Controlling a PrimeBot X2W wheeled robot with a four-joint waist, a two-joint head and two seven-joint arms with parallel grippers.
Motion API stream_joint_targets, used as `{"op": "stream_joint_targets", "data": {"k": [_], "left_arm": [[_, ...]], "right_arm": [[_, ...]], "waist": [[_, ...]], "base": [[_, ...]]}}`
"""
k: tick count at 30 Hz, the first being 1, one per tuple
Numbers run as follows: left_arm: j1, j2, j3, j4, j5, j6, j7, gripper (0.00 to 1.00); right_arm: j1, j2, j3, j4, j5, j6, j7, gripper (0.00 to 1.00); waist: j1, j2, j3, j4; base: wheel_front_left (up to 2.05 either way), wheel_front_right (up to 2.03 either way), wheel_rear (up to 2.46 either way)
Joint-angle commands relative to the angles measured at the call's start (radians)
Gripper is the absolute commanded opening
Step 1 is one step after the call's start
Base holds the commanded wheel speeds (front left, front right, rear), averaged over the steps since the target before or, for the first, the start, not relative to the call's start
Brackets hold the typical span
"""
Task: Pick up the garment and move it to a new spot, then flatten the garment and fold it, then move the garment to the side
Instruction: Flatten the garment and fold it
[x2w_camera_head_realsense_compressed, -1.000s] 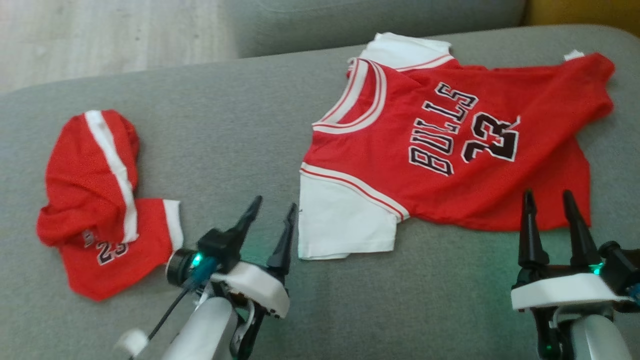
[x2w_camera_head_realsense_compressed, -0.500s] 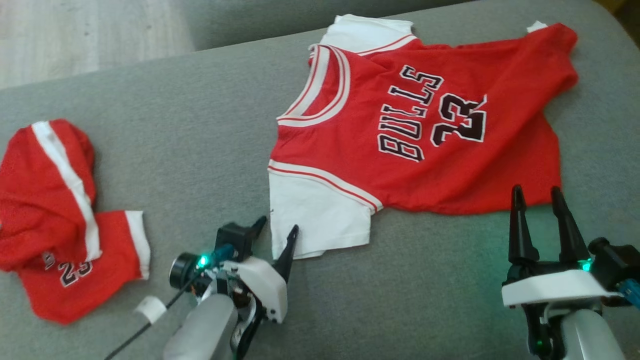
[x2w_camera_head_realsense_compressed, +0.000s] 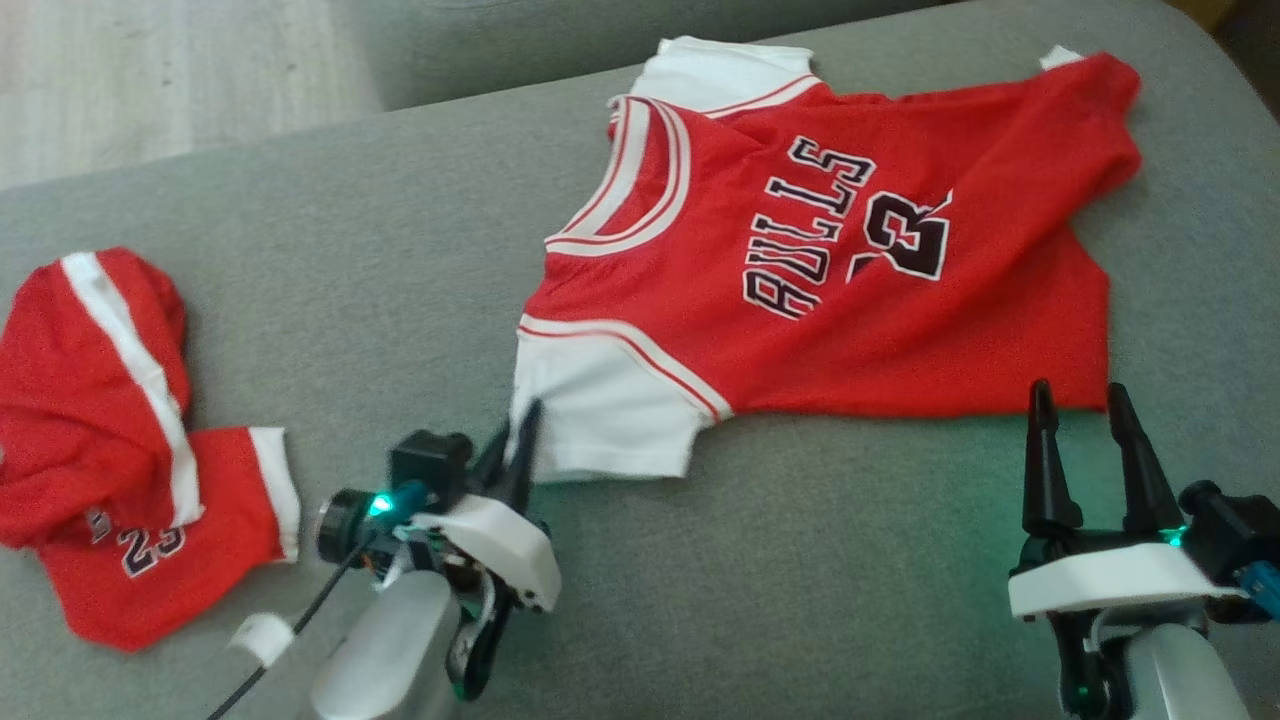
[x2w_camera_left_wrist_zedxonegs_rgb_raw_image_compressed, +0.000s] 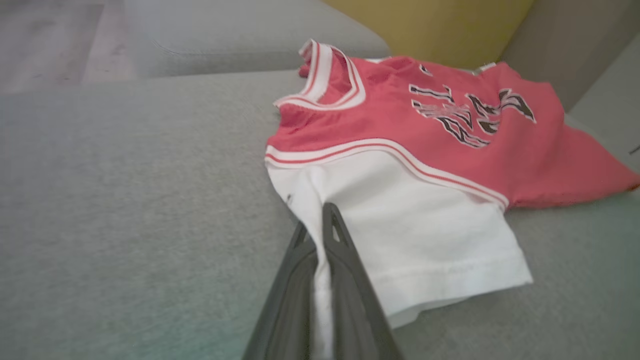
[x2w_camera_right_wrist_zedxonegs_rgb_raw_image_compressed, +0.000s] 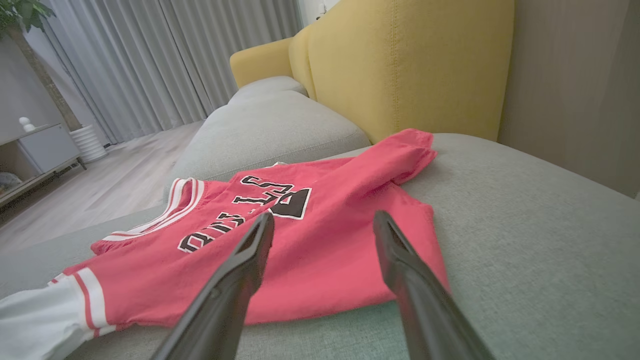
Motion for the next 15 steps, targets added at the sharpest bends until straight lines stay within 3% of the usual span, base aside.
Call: {"op": "stream_joint_targets", "data": {"k": [1,5,15], "left_arm": [[-0.031,0.021,0.051,-0.03,-0.012,0.019,-0.038,0.0],[-0.029,0.028,0.089,-0.031,-0.025,0.05,-0.104,0.0],[0.003,0.038,0.118,-0.019,-0.045,0.068,-0.149,0.0]], "right_arm": [[-0.029,-0.008,0.021,-0.024,-0.007,-0.001,-0.013,1.0],[-0.025,-0.008,0.023,-0.017,-0.013,-0.001,-0.013,1.0],[-0.017,-0.008,0.006,0.006,-0.04,-0.001,0.024,1.0]], "waist": [[0.0,0.0,-0.009,0.017],[0.0,0.0,-0.02,0.054],[0.0,0.0,-0.037,0.14]], "base": [[0.0,0.0,0.0],[0.0,0.0,0.0],[0.0,0.0,0.0]]}}
